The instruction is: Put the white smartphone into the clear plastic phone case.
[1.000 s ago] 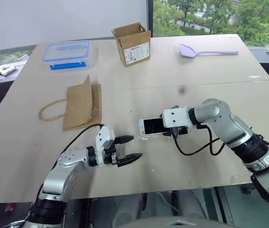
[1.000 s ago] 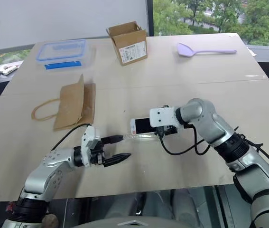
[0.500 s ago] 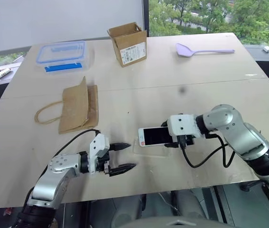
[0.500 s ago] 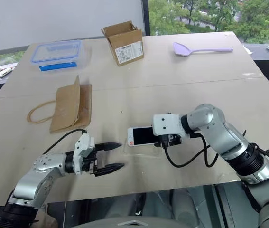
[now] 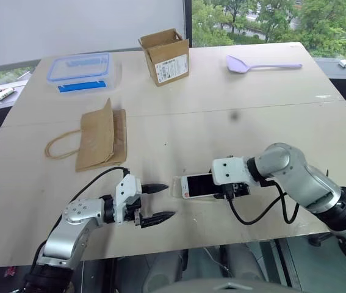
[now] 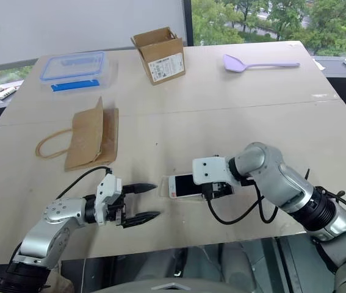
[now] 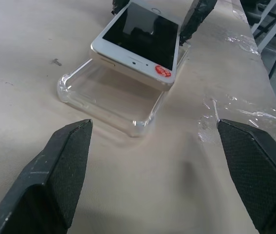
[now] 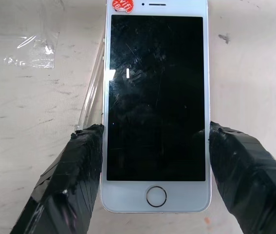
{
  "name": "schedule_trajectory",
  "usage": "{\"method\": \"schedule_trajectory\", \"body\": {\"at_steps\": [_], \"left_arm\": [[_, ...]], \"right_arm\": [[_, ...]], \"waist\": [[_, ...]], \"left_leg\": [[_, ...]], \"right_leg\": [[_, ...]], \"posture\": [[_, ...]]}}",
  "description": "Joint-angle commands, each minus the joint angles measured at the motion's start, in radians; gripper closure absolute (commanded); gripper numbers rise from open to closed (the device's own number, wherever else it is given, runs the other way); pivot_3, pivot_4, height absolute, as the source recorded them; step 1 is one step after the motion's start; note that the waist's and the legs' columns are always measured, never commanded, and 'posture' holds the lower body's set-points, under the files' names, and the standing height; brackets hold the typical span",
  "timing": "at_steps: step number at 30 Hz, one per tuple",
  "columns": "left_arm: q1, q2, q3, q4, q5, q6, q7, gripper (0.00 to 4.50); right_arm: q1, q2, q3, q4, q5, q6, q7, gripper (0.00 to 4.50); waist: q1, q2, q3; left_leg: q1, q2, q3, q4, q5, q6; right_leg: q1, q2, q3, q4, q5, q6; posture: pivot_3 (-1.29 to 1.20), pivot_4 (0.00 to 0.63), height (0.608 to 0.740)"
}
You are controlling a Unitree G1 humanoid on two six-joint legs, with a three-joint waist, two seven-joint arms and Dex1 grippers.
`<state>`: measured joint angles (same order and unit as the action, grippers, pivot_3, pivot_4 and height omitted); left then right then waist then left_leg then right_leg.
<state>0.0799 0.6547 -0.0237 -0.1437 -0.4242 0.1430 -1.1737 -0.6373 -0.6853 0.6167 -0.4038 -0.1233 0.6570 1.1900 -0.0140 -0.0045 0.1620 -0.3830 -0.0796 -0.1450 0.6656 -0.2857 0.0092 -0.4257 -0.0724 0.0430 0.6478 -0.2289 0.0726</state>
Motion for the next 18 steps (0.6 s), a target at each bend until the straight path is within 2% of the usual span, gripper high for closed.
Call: {"method": "schedule_trajectory", "body": {"at_steps": [1,6,9,13,18], "left_arm": [[0.018,-0.002,-0.018,0.002,0.012,0.003,0.002,0.30],[0.012,-0.035,-0.003,0.038,0.010,-0.072,0.001,0.30],[-0.015,-0.070,0.013,0.097,0.033,-0.215,-0.012,0.30],[-0.078,-0.085,-0.009,0.179,0.119,-0.366,-0.005,0.30],[-0.170,-0.086,-0.032,0.187,0.091,-0.341,-0.039,0.30]], "right_arm": [[0.009,0.009,-0.008,-0.025,0.001,0.020,-0.017,1.60],[0.072,0.016,-0.120,-0.059,0.065,0.062,-0.070,1.60],[0.103,0.032,-0.213,-0.101,0.099,0.118,-0.128,1.60],[0.119,0.017,-0.265,-0.147,0.145,0.178,-0.146,1.60],[0.126,0.004,-0.304,-0.184,0.186,0.240,-0.183,1.60]], "waist": [[0.000,0.000,0.000],[0.002,0.000,0.000],[0.005,0.000,0.000],[0.009,0.000,0.000],[0.006,0.000,0.000]], "left_leg": [[0.000,0.000,0.000,0.000,0.000,0.000],[0.000,0.000,0.000,0.000,0.000,0.000],[0.000,0.000,0.000,0.000,0.000,0.000],[0.000,-0.001,-0.001,0.001,0.000,0.000],[-0.001,-0.001,-0.001,0.001,0.000,0.000]], "right_leg": [[0.000,0.000,0.000,0.000,0.000,0.000],[0.001,0.000,0.000,0.000,0.000,0.000],[0.000,0.000,0.000,0.000,0.000,0.000],[0.000,-0.001,-0.001,0.000,0.000,0.000],[0.001,-0.001,-0.001,0.000,0.000,0.000]], "posture": [[0.00,0.150,0.740],[0.00,0.150,0.740],[0.00,0.150,0.740],[0.00,0.150,0.740],[0.00,0.150,0.740]]}}
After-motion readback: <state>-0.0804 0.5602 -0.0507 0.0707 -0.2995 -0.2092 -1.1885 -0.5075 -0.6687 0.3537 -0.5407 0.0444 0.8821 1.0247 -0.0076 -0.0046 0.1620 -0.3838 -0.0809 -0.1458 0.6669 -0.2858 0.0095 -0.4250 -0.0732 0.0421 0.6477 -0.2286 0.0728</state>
